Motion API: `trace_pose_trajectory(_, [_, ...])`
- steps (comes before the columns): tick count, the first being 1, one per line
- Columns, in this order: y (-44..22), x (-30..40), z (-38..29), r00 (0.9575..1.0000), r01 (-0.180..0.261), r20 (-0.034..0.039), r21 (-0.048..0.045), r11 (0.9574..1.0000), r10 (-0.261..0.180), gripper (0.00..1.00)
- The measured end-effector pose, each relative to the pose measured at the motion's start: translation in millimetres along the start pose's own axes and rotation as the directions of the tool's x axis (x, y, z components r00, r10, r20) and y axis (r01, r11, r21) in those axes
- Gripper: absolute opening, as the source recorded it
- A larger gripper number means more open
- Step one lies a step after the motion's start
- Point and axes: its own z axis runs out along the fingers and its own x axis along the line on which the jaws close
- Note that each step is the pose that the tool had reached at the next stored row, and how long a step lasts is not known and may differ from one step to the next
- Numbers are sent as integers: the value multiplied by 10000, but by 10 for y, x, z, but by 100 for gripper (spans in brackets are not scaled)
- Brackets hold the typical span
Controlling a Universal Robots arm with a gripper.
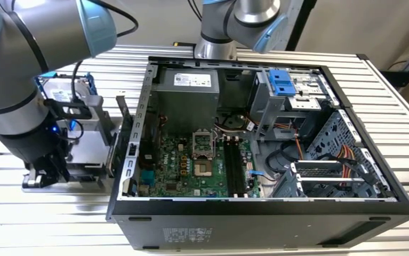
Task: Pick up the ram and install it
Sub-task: 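Pick up the ram and move it above insertion slot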
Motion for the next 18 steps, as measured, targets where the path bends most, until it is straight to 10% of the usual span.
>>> trace_pose_trajectory(18, [1, 1, -46, 10000, 0, 0, 0, 10000, 0, 0])
